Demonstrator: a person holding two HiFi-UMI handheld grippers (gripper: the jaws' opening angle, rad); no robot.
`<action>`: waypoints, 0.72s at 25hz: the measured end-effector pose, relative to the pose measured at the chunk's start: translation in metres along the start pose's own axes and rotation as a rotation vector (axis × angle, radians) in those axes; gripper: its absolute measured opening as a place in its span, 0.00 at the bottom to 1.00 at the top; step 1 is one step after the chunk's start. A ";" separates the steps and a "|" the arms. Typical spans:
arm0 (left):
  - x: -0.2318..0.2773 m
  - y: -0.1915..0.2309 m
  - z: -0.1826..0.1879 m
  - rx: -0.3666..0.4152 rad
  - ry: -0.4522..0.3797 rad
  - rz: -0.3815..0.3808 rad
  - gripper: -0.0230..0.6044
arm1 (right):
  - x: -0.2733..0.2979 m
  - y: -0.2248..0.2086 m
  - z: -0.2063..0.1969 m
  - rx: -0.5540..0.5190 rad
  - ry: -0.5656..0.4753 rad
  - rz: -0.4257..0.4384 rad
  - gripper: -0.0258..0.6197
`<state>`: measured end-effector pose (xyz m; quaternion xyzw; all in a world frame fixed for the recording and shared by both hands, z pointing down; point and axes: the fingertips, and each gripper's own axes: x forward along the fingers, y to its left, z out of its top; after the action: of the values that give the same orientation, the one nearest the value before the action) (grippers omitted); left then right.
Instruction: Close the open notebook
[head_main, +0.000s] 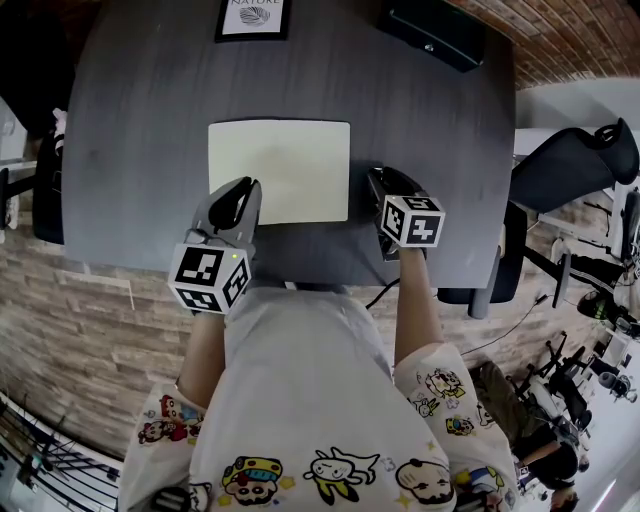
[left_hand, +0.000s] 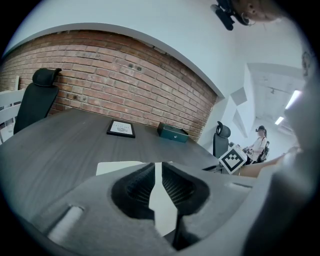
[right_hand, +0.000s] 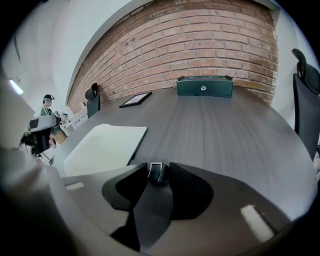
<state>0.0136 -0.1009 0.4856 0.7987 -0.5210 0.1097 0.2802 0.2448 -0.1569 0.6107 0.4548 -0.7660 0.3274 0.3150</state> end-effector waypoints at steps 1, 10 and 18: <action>0.000 0.000 0.000 0.000 0.000 0.001 0.09 | 0.000 0.003 0.000 0.019 0.001 0.017 0.24; -0.002 0.006 0.003 -0.005 -0.006 0.010 0.09 | -0.008 0.006 0.011 0.131 -0.094 0.087 0.14; -0.005 0.012 0.008 -0.009 -0.023 0.024 0.09 | -0.017 0.013 0.016 0.169 -0.138 0.138 0.13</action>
<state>-0.0004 -0.1053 0.4807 0.7924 -0.5343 0.1016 0.2763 0.2362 -0.1563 0.5855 0.4473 -0.7850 0.3798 0.1986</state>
